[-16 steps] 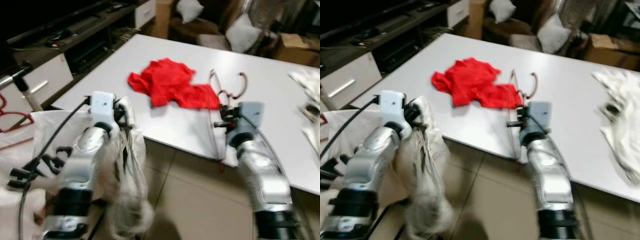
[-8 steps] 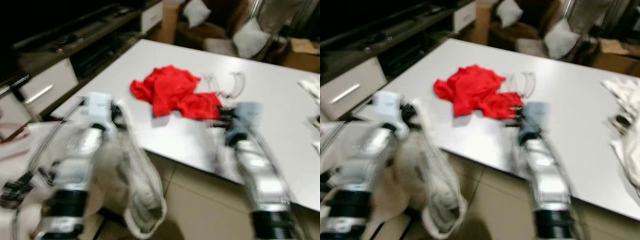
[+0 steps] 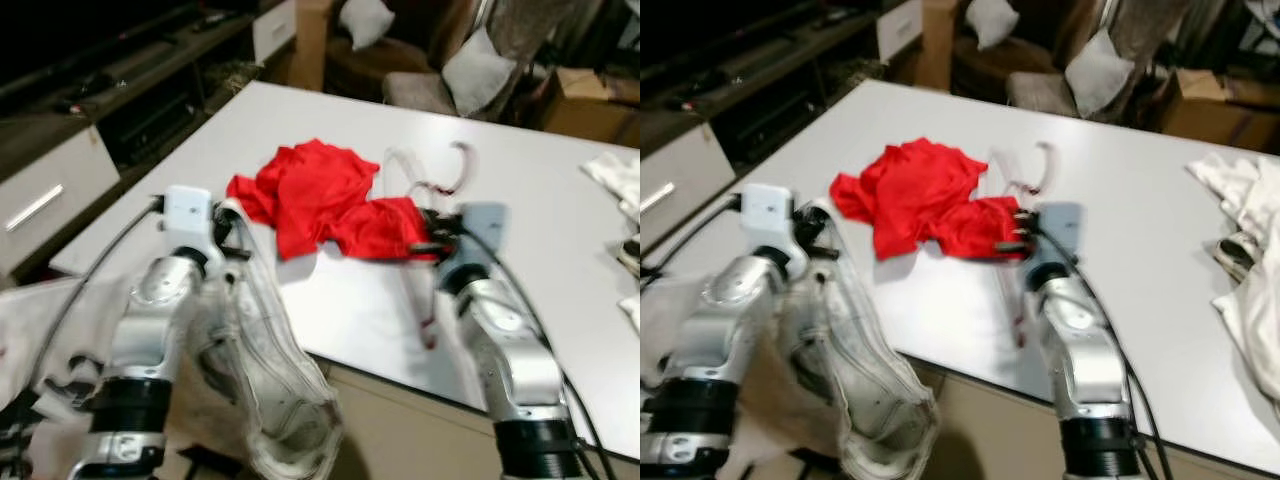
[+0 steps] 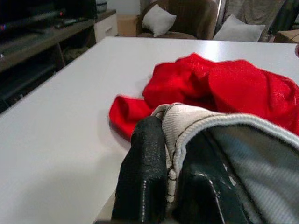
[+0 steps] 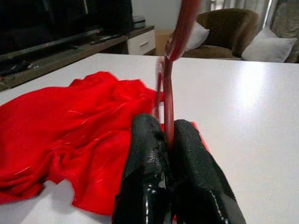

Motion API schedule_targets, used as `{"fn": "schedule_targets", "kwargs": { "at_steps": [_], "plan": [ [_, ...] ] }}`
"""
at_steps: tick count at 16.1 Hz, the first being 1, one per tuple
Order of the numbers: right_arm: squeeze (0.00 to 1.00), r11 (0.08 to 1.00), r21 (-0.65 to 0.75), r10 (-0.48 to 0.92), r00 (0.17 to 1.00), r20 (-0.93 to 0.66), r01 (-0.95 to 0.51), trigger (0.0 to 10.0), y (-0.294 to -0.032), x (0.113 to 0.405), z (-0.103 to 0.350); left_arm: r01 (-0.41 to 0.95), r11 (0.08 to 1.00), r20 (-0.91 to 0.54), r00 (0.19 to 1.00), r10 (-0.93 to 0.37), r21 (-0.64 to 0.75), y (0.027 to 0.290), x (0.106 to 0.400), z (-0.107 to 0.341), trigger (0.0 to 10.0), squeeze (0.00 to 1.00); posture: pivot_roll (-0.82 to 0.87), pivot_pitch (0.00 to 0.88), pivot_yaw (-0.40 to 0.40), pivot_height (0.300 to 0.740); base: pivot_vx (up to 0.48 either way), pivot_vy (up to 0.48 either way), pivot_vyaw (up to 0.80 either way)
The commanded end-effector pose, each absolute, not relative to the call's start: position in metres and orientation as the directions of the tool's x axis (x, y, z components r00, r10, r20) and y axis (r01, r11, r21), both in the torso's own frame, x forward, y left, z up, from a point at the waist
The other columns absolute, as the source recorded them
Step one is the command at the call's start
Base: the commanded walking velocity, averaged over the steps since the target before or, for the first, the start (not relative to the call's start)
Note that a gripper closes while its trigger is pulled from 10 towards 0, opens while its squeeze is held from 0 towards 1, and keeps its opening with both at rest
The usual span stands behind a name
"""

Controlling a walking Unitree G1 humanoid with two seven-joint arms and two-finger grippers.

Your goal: Hang hanger

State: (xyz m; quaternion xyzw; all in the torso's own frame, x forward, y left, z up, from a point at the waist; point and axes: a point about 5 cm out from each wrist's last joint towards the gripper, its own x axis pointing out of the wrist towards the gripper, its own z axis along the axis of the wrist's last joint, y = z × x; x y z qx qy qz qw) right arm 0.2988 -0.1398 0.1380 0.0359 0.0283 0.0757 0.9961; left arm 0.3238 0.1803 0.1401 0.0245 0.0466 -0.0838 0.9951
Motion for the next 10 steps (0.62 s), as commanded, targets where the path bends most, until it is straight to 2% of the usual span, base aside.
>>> {"fn": "schedule_targets", "kwargs": {
  "at_steps": [1, 3, 5, 7, 10],
  "plan": [
    [0.00, 0.993, 0.051, 0.106, 0.993, -0.042, -0.104, 10.0, -0.155, 0.298, 0.141, 0.230, 0.971, 0.020, 0.972, -0.232, 0.068, 0.162, 0.332, 0.169, 10.0, 0.00, -0.06, 0.000, 0.014, 0.740, 0.356, 0.000, -0.80],
    [0.00, 0.994, 0.053, 0.102, 0.994, -0.031, -0.101, 10.0, -0.156, 0.297, 0.142, 0.278, 0.958, 0.043, 0.959, -0.281, 0.068, 0.156, 0.331, 0.177, 10.0, 0.00, -0.06, 0.000, 0.014, 0.740, 0.317, 0.000, -0.27],
    [0.00, 0.992, 0.039, 0.122, 0.992, -0.028, -0.121, 10.0, -0.156, 0.297, 0.143, 0.369, 0.927, 0.056, 0.926, -0.373, 0.071, 0.146, 0.327, 0.185, 10.0, 0.00, -0.06, 0.000, 0.012, 0.740, 0.000, 0.000, 0.00],
    [0.00, 0.983, 0.031, 0.183, 0.983, -0.020, -0.183, 10.0, -0.155, 0.297, 0.145, 0.346, 0.934, 0.112, 0.928, -0.355, 0.087, 0.149, 0.332, 0.201, 10.0, 0.00, -0.06, 0.000, 0.012, 0.740, 0.000, 0.000, 0.00],
    [0.00, 0.969, -0.007, 0.246, 0.969, -0.030, -0.246, 10.0, -0.156, 0.296, 0.148, 0.382, 0.919, 0.157, 0.906, -0.393, 0.094, 0.146, 0.337, 0.223, 10.0, 0.00, -0.05, 0.000, 0.015, 0.740, 0.000, 0.000, 0.00]
  ]
}}
